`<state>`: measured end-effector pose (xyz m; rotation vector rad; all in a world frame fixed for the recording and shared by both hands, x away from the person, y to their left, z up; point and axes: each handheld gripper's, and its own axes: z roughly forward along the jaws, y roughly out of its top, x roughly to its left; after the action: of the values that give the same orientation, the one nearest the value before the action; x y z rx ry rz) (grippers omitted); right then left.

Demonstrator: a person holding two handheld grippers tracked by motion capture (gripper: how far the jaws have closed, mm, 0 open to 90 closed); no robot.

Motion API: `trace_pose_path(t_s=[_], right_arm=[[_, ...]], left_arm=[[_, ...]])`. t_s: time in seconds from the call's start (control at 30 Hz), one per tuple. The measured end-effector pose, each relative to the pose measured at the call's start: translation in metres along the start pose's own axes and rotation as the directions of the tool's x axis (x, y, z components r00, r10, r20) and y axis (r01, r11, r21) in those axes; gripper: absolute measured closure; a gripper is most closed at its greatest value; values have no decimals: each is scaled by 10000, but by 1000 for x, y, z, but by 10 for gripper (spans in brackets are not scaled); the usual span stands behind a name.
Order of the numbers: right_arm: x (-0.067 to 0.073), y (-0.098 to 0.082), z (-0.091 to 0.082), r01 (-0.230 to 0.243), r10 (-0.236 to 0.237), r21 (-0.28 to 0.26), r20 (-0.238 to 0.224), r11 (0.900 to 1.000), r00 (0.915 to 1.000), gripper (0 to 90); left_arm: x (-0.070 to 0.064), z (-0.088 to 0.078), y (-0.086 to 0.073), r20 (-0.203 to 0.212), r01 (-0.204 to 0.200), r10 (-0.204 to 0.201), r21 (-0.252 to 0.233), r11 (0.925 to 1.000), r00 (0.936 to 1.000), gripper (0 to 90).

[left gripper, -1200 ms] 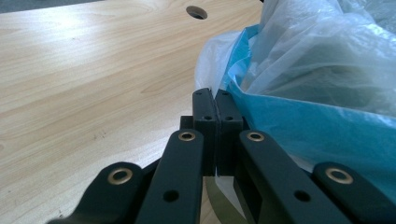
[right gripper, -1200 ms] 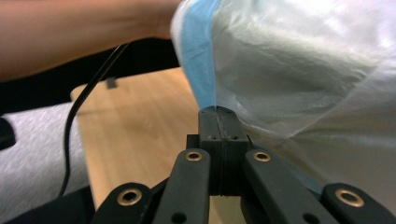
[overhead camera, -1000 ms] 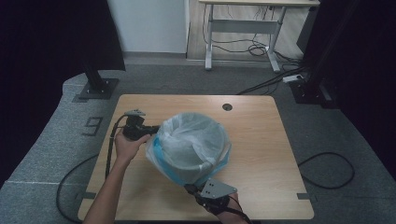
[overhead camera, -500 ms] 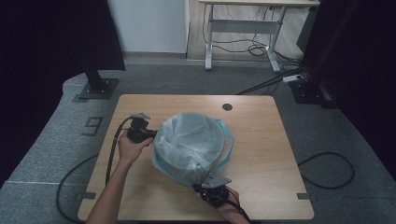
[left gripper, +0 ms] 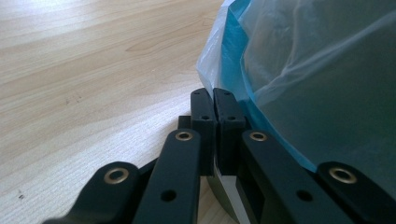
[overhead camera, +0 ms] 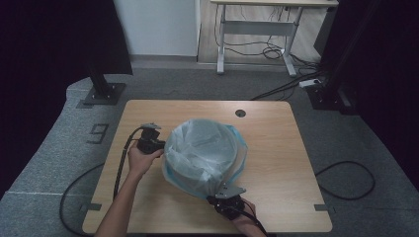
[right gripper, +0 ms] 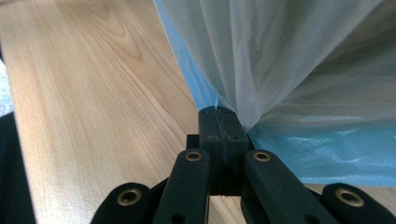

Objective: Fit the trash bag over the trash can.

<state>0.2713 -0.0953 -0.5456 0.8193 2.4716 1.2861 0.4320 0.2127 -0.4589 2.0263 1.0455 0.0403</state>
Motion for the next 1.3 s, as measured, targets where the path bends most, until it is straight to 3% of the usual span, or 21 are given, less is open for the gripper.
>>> trace_pose_path(t_s=[0.17, 0.23, 0.3, 0.37, 0.5, 0.6, 0.73, 0.8, 0.9, 1.0, 1.13, 1.3], right_arm=[[-1, 2, -6, -134, 126, -508, -161, 9986, 9998, 766], [1, 4, -9, -167, 147, -696, -285, 9974, 9995, 698], [4, 6, -15, -244, 217, -936, -301, 9953, 9993, 585], [8, 8, -23, -345, 330, -1292, -137, 9910, 9994, 503], [11, 9, -38, -525, 565, -2110, 134, 9761, 9983, 425], [9, 8, -46, -656, 737, -2535, 226, 9651, 9970, 414], [4, 7, -56, -963, 1092, -3204, 225, 9424, 9938, 400], [2, 6, -63, -1230, 1302, -3558, -37, 9264, 9915, 395], [4, 7, -73, -1304, 1318, -3839, -226, 9141, 9910, 395], [7, 10, -86, -1102, 1113, -4060, -210, 9072, 9936, 391], [1, 6, -102, -1001, 1146, -4264, 85, 8990, 9934, 392], [-9, -8, -116, -1206, 1442, -4280, 230, 8957, 9893, 403]], left_arm=[[0, -7, 1, 69, -137, 139, -277, 9995, 9999, 853], [-1, -11, 0, -220, -282, 274, -354, 9990, 9994, 802], [-2, -16, 0, -1026, -451, 398, -502, 9977, 9939, 604], [0, -23, -1, -1414, -426, 320, -727, 9964, 9894, 446], [7, -39, -3, -1699, -269, 69, -1159, 9929, 9854, 250], [10, -52, -5, -1653, -204, -66, -1612, 9867, 9862, 219], [13, -67, -8, -1498, -251, -68, -2101, 9774, 9887, 174], [14, -73, -9, -1463, -267, -63, -2226, 9746, 9892, 158], [12, -81, -9, -1372, -265, -92, -2560, 9663, 9905, 164], [6, -87, -5, -1323, -598, 261, -2576, 9644, 9909, 175], [-8, -94, 3, -881, -1411, 1219, -2630, 9544, 9886, 192], [-29, -100, 18, -396, -2559, 2540, -2406, 9363, 9664, 196]])
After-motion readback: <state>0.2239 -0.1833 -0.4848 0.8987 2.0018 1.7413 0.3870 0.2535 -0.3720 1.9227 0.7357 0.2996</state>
